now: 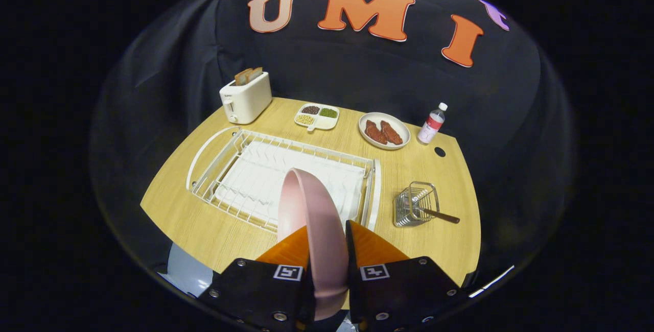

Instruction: Take the plate from the dish rack, then take the spoon from the basket and place it into the plate.

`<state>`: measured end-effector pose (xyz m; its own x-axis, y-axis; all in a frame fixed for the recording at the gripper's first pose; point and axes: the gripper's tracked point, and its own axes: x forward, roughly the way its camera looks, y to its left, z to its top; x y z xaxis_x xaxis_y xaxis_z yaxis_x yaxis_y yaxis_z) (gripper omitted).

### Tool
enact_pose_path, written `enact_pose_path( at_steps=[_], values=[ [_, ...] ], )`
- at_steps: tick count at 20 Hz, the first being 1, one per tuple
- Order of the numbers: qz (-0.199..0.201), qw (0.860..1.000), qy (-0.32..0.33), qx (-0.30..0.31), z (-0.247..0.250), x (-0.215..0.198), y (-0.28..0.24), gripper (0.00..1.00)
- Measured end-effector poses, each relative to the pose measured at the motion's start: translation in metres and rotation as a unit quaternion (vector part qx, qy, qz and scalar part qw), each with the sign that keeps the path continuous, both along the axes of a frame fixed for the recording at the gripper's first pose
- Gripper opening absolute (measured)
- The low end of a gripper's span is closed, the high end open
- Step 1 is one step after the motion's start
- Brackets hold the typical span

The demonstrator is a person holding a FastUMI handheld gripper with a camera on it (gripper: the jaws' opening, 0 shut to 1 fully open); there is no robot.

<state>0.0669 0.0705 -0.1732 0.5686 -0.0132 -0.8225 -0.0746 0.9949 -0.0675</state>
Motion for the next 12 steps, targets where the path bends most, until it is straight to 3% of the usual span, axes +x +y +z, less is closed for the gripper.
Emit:
enact_pose_path(
  at_steps=[12],
  values=[
    [-0.010, 0.996, 0.054, 0.075, -0.072, -0.065, 0.010, 0.27]
  ],
)
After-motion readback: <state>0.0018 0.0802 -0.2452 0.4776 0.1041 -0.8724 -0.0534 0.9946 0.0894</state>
